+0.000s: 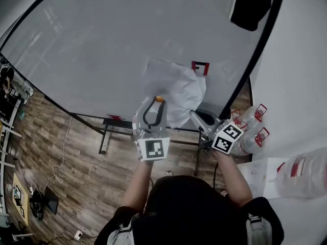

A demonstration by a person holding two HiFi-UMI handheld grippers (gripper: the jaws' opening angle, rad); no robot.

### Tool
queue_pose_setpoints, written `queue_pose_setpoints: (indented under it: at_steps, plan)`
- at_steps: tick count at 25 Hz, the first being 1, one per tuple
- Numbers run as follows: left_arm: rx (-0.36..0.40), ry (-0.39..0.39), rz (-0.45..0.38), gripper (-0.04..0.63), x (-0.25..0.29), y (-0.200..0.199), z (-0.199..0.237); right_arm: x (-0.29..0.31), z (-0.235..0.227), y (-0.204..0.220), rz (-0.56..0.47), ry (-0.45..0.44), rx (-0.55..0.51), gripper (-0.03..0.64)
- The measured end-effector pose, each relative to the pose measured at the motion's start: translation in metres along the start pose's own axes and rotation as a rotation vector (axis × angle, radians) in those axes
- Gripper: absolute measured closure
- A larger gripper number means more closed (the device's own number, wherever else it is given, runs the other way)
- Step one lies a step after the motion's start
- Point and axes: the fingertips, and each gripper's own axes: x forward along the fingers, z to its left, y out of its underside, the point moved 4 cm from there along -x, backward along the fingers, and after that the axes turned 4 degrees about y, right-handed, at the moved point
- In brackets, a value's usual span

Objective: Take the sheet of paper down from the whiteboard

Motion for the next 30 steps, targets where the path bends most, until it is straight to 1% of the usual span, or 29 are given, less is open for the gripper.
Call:
queue_pose_setpoints:
  at_steps: [4, 8, 12, 14, 18, 21, 26, 30]
  plan:
    - [-0.017, -0.013, 0.039, 0.463, -0.02, 0.007, -0.005, -0.007, 0.007, 0.014, 0.033, -0.005, 0.001, 0.614]
    - [-0.008, -0.023, 0.044, 0.463, -0.043, 0.004, -0.014, -0.021, 0.009, 0.038, 0.077, -0.017, 0.015, 0.614]
    - [-0.033, -0.053, 0.059, 0.463, -0.067, 0.006, -0.027, -0.035, 0.017, 0.056, 0.11, -0.035, 0.036, 0.614]
    - [-0.04, -0.067, 0.083, 0.463, -0.079, 0.008, -0.033, -0.042, 0.024, 0.064, 0.124, -0.046, 0.052, 0.614]
    - [-0.065, -0.073, 0.099, 0.463, -0.097, 0.005, -0.045, -0.062, 0.033, 0.076, 0.158, -0.046, 0.032, 0.614]
    - [-0.096, -0.064, 0.089, 0.463, -0.107, 0.003, -0.052, -0.078, 0.039, 0.085, 0.179, -0.021, 0.014, 0.614]
    - [-0.151, -0.019, 0.071, 0.463, -0.126, 0.004, -0.06, -0.098, 0.05, 0.098, 0.217, 0.048, -0.023, 0.614]
    - [-0.239, 0.028, 0.019, 0.463, -0.152, 0.004, -0.055, -0.108, 0.069, 0.105, 0.208, 0.111, -0.027, 0.614]
